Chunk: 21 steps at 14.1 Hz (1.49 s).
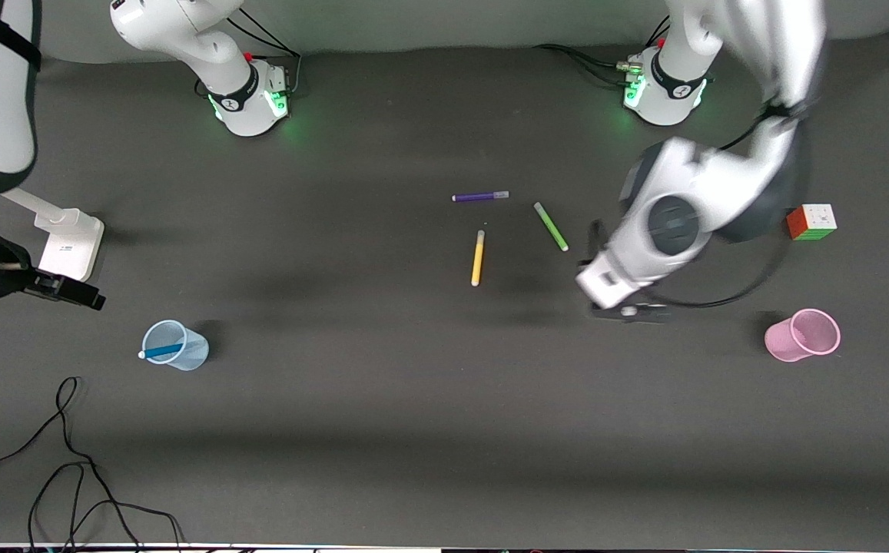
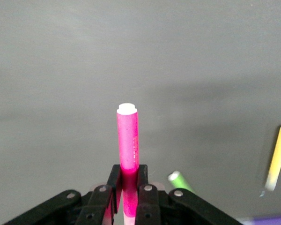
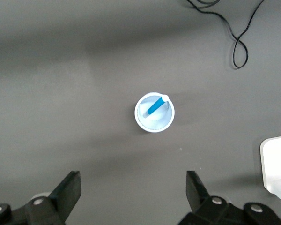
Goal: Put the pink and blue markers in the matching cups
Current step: 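Raise the right gripper away while the left gripper carries the pink marker, then lower the pink marker into the pink cup and open the left gripper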
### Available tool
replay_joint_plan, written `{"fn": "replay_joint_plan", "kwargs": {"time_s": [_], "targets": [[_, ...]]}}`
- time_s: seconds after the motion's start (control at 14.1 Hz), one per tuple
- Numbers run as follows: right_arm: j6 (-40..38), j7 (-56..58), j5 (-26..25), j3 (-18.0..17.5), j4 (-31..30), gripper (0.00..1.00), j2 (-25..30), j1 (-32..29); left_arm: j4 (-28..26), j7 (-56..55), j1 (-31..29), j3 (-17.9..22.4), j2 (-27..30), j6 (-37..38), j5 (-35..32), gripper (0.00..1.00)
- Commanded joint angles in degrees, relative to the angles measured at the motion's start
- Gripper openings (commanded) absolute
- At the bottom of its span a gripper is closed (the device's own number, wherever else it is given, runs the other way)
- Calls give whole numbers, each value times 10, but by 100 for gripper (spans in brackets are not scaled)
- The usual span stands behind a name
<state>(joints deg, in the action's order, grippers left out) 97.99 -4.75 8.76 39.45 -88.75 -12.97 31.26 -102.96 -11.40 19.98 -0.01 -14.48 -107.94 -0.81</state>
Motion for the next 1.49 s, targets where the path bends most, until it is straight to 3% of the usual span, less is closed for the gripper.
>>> {"fn": "replay_joint_plan", "kwargs": {"time_s": [0.0,0.14,0.28,0.57,0.64,0.78,0.92,1.06,1.2,1.42], "targets": [[-14,15,9,1,9,99,6,0,32,154,-74,-3,27,62,-42,0],[-14,14,9,1,9,99,13,1,36,286,-122,-4,38,64,-117,0],[-14,14,9,2,9,99,22,5,39,388,-184,-4,38,39,-125,0],[-17,7,9,-19,5,100,30,-9,33,607,-271,-4,3,-83,-126,0],[-18,8,8,-54,4,100,32,-39,32,666,-289,-4,-12,-114,-127,0],[-18,15,7,-167,2,100,44,-146,32,753,-305,-4,-45,-159,-147,0],[-15,15,-3,-233,-4,100,48,-201,29,805,-327,-5,-59,-183,-148,0],[-7,17,-4,-256,-23,100,67,-224,1,829,-358,-11,-60,-197,-99,0],[28,17,-7,-279,-75,100,109,-243,-7,888,-353,-10,-64,-217,-89,0],[41,15,-62,-296,-100,100,121,-238,-5,884,-354,-11,-57,-192,-74,0]]}}
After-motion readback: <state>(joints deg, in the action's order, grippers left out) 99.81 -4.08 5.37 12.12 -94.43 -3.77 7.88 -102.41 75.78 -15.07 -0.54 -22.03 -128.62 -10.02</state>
